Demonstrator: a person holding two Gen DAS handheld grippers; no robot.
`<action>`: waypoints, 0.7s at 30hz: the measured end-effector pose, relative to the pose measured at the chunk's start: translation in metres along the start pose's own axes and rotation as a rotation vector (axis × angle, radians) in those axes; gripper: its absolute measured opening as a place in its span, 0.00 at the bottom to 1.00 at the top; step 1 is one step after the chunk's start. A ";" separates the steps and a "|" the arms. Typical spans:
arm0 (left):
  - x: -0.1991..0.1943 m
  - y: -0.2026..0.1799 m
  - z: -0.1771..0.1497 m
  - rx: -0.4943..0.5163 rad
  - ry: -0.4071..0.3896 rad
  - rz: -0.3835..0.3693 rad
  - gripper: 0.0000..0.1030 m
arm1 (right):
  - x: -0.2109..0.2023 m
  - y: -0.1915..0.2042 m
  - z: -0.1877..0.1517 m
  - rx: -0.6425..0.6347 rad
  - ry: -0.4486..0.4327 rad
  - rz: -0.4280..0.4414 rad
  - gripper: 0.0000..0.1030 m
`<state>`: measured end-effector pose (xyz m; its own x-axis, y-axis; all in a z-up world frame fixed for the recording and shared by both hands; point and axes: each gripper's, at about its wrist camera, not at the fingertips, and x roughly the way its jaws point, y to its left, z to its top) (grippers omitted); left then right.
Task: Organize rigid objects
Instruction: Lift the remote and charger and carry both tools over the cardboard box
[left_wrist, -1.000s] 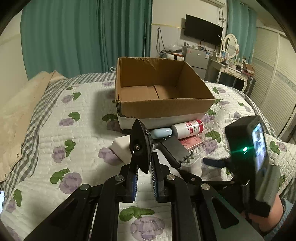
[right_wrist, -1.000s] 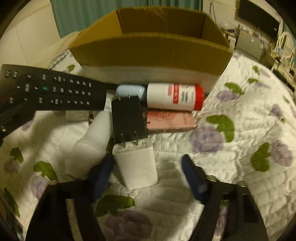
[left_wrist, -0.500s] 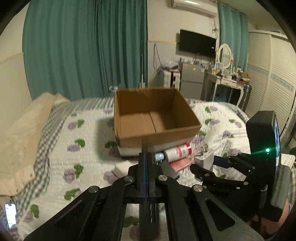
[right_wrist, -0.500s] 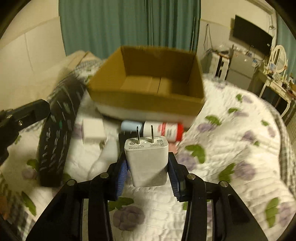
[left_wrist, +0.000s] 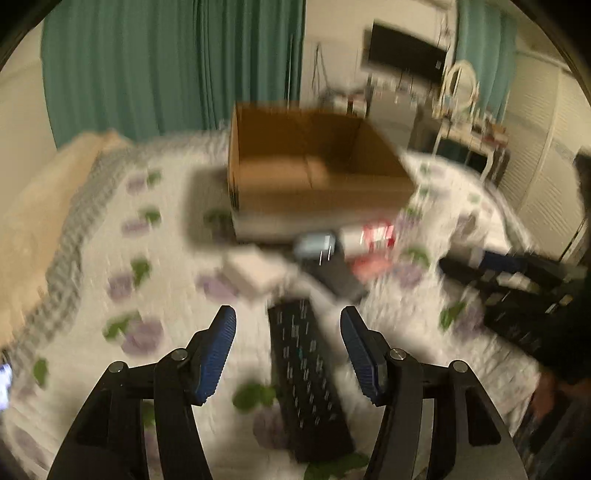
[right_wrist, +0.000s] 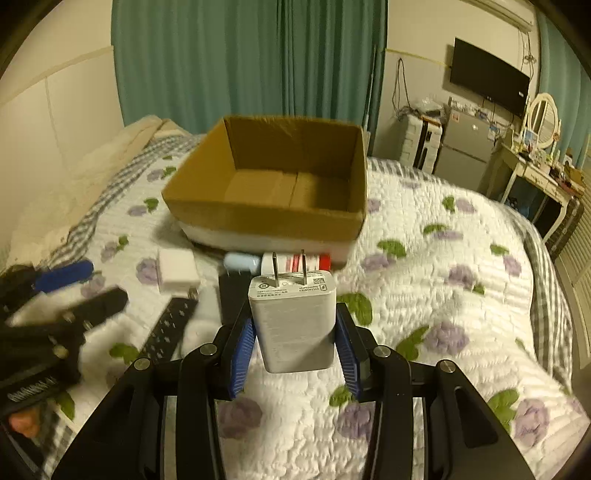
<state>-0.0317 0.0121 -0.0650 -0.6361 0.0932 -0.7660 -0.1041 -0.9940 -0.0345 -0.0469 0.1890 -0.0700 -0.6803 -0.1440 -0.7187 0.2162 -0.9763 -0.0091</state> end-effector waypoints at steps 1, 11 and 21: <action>0.007 0.001 -0.005 -0.003 0.029 0.002 0.60 | 0.002 -0.001 -0.003 0.001 0.008 -0.002 0.40; 0.053 -0.004 -0.018 -0.010 0.158 -0.032 0.60 | 0.014 -0.001 -0.010 0.003 0.030 -0.003 0.40; 0.025 -0.007 -0.006 0.006 0.070 -0.020 0.36 | -0.002 0.002 -0.003 -0.010 0.007 -0.010 0.39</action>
<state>-0.0424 0.0213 -0.0875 -0.5788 0.1082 -0.8082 -0.1210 -0.9916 -0.0461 -0.0427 0.1874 -0.0707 -0.6773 -0.1329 -0.7236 0.2162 -0.9761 -0.0231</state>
